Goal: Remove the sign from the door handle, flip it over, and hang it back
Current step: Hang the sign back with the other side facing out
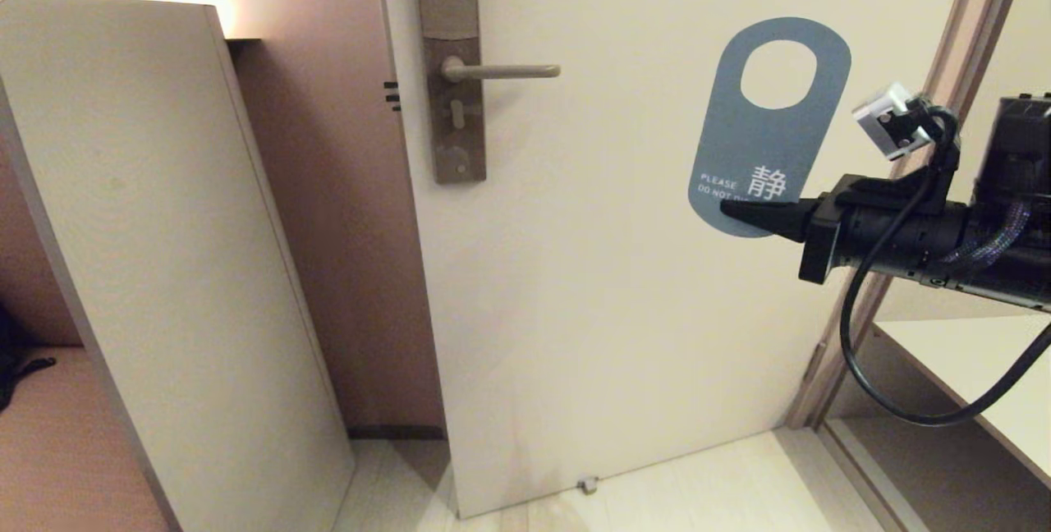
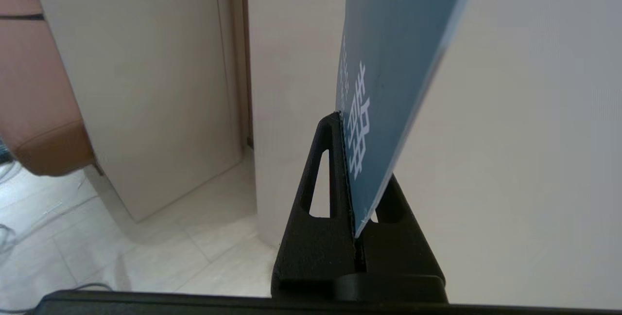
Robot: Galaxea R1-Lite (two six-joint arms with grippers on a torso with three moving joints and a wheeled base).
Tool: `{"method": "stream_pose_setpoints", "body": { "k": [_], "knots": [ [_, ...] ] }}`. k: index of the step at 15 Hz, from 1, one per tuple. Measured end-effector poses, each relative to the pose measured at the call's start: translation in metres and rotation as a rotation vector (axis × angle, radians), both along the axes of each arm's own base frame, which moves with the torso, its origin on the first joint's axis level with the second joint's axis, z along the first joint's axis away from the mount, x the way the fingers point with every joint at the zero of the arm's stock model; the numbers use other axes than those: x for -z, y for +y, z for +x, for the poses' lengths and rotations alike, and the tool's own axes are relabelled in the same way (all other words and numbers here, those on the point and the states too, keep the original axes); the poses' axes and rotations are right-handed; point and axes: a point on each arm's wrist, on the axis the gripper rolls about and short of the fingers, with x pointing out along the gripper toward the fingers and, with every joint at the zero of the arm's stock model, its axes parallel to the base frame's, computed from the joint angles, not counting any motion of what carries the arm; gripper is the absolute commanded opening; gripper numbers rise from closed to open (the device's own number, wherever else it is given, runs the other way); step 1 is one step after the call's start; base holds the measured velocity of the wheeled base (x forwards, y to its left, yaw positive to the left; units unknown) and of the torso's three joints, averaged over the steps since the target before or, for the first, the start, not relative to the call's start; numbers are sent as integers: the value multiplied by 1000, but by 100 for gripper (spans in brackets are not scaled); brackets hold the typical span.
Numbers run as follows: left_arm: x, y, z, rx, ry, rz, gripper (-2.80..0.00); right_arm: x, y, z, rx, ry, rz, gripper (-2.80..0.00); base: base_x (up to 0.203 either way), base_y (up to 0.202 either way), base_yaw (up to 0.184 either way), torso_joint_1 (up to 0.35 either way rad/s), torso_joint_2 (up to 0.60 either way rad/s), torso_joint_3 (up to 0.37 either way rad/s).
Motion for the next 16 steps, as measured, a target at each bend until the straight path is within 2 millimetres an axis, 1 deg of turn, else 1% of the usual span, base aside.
{"method": "stream_pose_setpoints", "body": {
  "k": [5,9,12,14,16],
  "knots": [
    [0,0,0,0,0,0,-280,5,3,18,-9,-55,-79,-280,0,0,0,0,0,0],
    [0,0,0,0,0,0,-280,6,9,45,22,-131,-88,-280,0,0,0,0,0,0],
    [0,0,0,0,0,0,-280,9,23,68,43,-138,-86,-280,0,0,0,0,0,0],
    [0,0,0,0,0,0,-280,9,34,80,45,-127,-75,-280,0,0,0,0,0,0],
    [0,0,0,0,0,0,-280,7,47,88,83,-76,-63,-280,0,0,0,0,0,0]
  ]
}}
